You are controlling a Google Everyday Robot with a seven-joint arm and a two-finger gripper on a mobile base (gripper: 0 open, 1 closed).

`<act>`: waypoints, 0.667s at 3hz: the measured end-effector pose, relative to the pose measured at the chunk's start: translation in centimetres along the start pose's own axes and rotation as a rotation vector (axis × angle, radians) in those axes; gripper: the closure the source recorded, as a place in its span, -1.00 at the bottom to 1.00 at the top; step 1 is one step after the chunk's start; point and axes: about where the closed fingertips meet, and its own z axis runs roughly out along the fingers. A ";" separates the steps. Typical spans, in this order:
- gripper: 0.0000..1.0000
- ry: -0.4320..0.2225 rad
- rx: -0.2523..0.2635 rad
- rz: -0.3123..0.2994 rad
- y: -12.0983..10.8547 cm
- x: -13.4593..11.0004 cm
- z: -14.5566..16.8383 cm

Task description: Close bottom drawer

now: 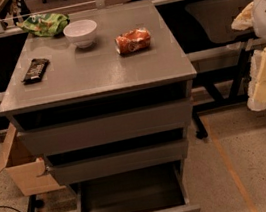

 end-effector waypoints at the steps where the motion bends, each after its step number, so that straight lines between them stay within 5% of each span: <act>1: -1.00 0.000 0.000 0.000 0.0 0.0 0.0; 2: -1.00 -0.020 -0.039 0.016 0.6 0.0 1.6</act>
Offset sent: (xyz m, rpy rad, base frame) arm -0.0038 0.0097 -0.0477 0.0816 0.1109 -0.0032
